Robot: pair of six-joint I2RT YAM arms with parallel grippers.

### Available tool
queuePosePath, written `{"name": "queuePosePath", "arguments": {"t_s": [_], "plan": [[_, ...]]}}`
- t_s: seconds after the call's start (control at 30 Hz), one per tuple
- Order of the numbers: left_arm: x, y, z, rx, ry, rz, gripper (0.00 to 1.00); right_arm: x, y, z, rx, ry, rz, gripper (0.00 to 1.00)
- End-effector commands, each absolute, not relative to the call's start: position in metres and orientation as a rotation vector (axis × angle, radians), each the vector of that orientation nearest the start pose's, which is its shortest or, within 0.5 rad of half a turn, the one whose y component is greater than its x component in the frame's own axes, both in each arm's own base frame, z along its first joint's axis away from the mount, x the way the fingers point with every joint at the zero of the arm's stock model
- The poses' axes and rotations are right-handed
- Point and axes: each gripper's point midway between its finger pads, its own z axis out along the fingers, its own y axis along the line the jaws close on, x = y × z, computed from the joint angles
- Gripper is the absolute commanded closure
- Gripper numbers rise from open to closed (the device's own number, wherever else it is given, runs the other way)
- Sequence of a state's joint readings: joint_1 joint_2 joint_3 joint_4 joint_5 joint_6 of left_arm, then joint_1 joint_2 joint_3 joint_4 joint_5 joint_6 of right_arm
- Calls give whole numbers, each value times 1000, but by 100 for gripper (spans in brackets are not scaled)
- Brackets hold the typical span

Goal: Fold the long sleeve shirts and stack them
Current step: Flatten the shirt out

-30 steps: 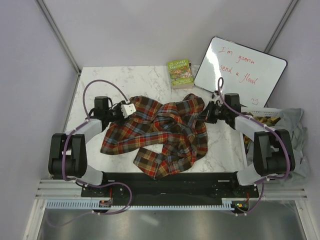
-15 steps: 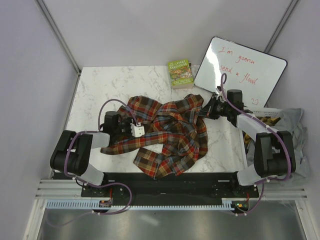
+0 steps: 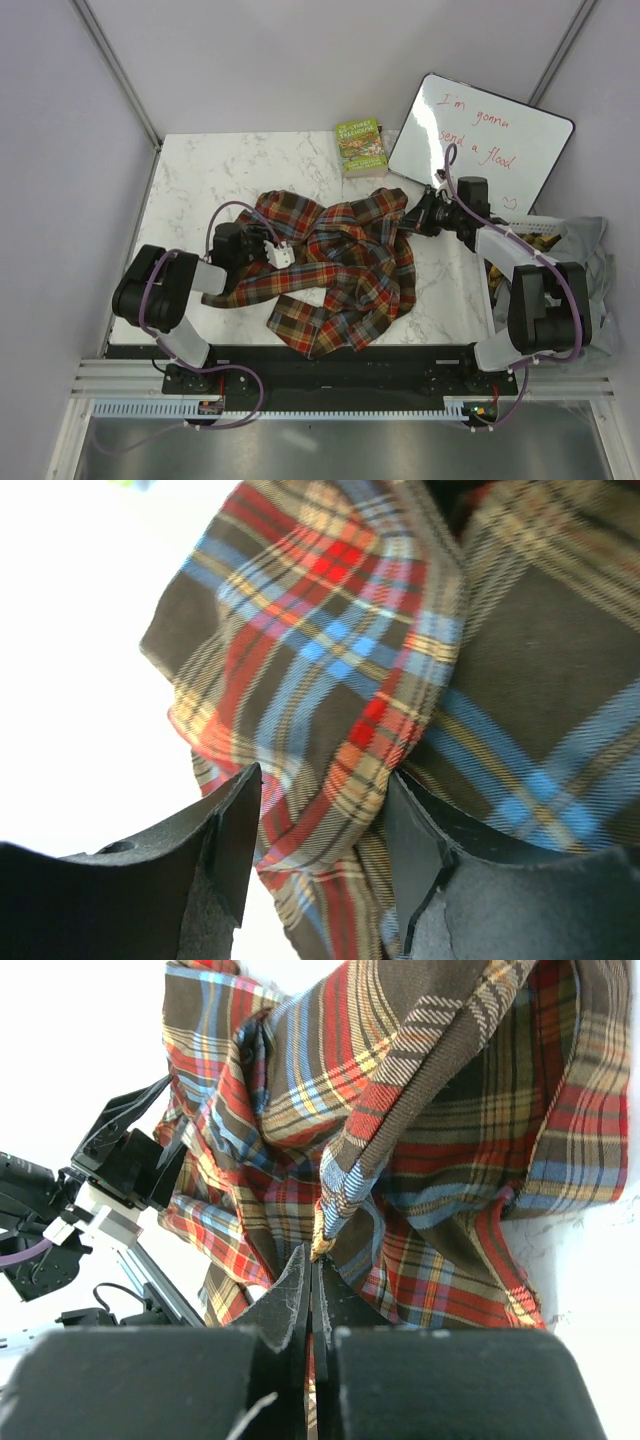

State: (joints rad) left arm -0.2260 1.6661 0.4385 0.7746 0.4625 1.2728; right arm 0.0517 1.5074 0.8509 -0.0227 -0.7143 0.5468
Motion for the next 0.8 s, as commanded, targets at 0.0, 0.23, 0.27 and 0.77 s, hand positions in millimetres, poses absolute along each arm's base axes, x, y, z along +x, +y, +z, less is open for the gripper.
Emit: {"name": "queuePosePath", "arguments": {"t_s": [0.0, 0.23, 0.27, 0.77], "plan": [[410, -128, 81, 1440, 1182, 318, 43, 370, 149, 160, 97, 2183, 1132, 100], [425, -118, 113, 1328, 1211, 288, 49, 376, 146, 169, 87, 2159, 1124, 100], [427, -116, 113, 1325, 1224, 275, 51, 378, 145, 170, 82, 2154, 1119, 100], [418, -114, 68, 1481, 1410, -80, 51, 402, 142, 189, 77, 2092, 1109, 100]]}}
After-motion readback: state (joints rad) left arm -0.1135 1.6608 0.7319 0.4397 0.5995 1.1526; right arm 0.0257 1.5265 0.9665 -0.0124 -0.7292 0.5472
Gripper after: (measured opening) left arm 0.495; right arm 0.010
